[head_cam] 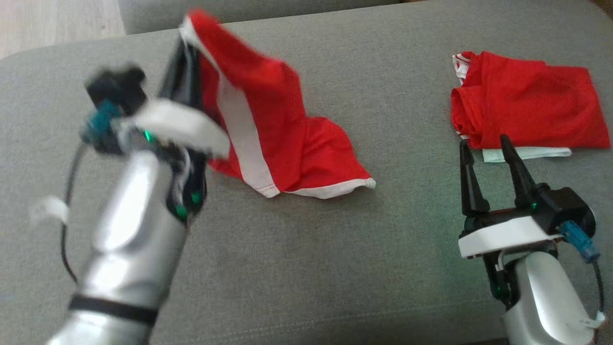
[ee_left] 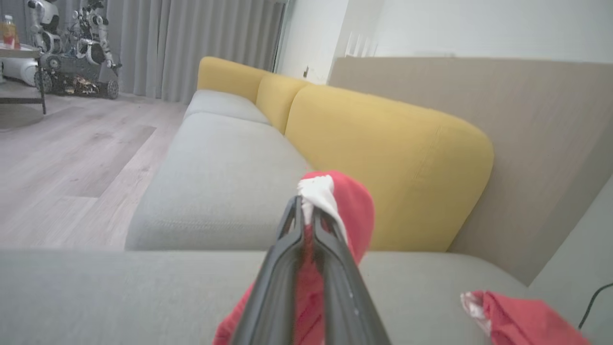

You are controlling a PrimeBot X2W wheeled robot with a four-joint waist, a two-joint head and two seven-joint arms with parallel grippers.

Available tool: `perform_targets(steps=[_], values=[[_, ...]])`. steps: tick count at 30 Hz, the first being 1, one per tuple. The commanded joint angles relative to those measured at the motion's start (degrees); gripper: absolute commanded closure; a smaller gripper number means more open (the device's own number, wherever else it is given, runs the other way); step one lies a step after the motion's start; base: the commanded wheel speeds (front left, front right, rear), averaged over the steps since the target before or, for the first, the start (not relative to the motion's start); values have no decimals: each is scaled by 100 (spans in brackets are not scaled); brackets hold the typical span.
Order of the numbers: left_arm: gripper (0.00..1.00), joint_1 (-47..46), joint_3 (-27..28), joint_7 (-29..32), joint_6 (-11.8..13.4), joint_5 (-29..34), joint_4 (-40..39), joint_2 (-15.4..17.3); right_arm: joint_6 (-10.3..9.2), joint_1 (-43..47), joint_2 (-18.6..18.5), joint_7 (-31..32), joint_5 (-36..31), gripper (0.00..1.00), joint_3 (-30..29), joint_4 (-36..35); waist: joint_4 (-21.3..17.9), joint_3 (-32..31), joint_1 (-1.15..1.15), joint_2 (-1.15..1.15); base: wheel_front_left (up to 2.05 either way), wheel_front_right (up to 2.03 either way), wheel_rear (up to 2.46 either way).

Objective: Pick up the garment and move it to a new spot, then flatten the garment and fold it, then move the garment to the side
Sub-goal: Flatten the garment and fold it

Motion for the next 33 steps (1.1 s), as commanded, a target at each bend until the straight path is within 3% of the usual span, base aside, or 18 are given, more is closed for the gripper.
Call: perform_targets(steps=[1,10,18,19,20,25,33], values=[[100,208,152,-27,-41,159,-28,93,-4,-102,35,-62,24,0,168,-147,17,-4,0,0,0,0,0],[100,945,470,-28,92,410,862,171,-4,-63,45,-62,60,0,362,-56,177,-10,0,0,0,0,0],[100,948,774,-27,200,444,1407,184,-4,-106,46,-62,44,0,487,0,313,30,0,0,0,0,0],[37,932,757,-25,191,445,1550,171,-4,-111,46,-62,44,0,503,4,324,33,0,0,0,0,0],[0,897,767,-26,198,439,1644,150,-4,-118,47,-62,46,0,519,12,337,38,0,0,0,0,0],[0,769,964,-27,223,493,1609,108,-4,-147,47,-62,53,0,571,38,386,65,0,0,0,0,0],[0,1292,1686,-27,93,640,407,-95,-4,-67,47,-62,155,0,777,-35,535,-40,0,0,0,0,0]])
